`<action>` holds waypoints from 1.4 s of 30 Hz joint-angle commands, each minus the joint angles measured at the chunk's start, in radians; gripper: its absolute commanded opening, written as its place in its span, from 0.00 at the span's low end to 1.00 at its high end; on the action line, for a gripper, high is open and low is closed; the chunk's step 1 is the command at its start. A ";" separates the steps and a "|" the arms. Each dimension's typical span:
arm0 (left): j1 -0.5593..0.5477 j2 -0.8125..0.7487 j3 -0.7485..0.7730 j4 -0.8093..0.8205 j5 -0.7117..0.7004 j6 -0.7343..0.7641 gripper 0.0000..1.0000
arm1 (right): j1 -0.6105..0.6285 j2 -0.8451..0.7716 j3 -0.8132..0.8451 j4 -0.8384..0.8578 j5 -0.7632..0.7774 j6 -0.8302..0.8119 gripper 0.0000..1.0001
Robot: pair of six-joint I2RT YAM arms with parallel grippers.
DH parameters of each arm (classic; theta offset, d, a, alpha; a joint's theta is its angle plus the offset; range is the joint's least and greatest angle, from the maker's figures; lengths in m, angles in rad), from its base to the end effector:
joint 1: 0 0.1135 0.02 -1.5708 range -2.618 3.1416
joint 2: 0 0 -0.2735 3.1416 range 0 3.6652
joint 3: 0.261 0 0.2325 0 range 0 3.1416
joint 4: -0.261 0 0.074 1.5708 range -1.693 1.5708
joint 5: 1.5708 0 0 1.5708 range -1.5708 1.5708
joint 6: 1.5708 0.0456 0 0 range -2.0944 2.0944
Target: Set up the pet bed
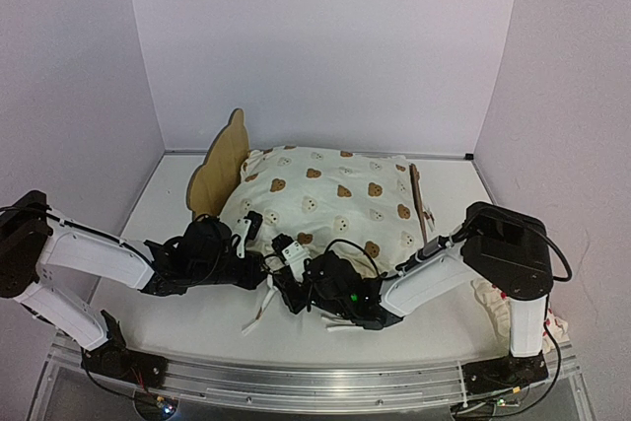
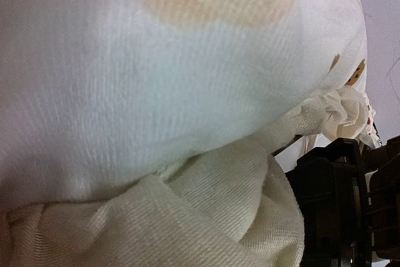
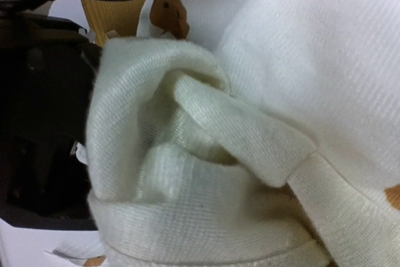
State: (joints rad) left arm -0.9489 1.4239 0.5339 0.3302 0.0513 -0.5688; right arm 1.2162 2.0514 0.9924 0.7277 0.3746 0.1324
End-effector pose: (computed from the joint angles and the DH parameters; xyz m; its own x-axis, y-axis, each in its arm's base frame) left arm 0.1550 -0.2202 0.1838 -0.7115 0.0693 -0.6993 0.5386 0.6929 -0.4793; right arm 0.1611 0.3870 0.1517 -0.2113 -0.2169 -0.9531 -0.7311 0.6822 0.0069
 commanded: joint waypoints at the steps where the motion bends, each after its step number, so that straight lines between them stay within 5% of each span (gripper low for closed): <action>1: 0.004 -0.030 0.020 -0.008 0.010 0.015 0.00 | -0.007 0.015 0.047 0.058 0.036 -0.013 0.26; 17: 0.005 -0.042 0.034 -0.051 0.005 0.024 0.01 | -0.007 0.032 0.052 0.058 0.065 -0.036 0.00; 25: 0.004 -0.119 0.046 -0.211 -0.041 0.023 0.45 | -0.007 0.006 0.029 0.057 0.069 -0.034 0.00; 36: -0.008 -0.289 -0.057 -0.320 -0.010 0.066 0.46 | -0.007 -0.020 -0.011 0.052 0.077 -0.002 0.00; 42: -0.027 -0.235 -0.090 -0.259 0.085 0.116 0.50 | -0.007 -0.020 -0.008 0.044 0.077 0.014 0.00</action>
State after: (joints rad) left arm -0.9583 1.1492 0.4554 0.0426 0.0639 -0.5045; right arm 1.2121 2.0766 0.9833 0.7464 0.4271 0.1212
